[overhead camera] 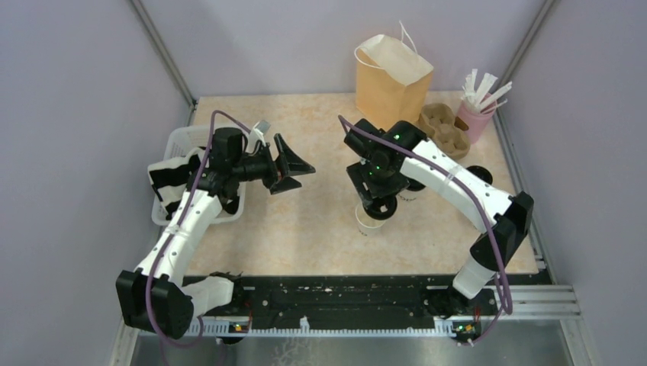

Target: Pack the takeout coffee

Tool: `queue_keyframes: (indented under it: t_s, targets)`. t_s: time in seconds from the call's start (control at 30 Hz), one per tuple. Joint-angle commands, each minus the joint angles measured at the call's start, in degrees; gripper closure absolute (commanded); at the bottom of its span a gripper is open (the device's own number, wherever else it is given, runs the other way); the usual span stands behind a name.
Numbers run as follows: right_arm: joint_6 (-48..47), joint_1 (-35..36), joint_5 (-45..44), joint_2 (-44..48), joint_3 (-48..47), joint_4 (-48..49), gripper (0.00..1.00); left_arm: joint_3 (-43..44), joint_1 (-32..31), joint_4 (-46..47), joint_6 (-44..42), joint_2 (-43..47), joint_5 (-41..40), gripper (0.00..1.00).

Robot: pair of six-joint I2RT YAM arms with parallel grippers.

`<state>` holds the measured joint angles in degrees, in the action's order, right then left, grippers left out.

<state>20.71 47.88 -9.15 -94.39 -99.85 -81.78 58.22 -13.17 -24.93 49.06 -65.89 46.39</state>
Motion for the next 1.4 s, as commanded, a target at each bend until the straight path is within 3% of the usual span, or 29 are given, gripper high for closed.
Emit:
queue_keyframes:
  t_s: [0.0,0.43,1.37]
  targets:
    - [-0.01,0.28,-0.07,-1.5,-2.26,-1.19,0.32,3.02,-0.19,-0.2,-3.01,-0.16,0.33,0.02]
    - [0.13,0.29,2.24,-3.85,3.94,4.68,0.32,4.63,-0.12,-1.2,-5.9,-2.69,1.85,0.02]
    - [0.27,0.29,1.92,-7.97,7.0,8.74,0.3,7.83,-0.1,-3.57,-9.98,-6.71,2.94,0.02]
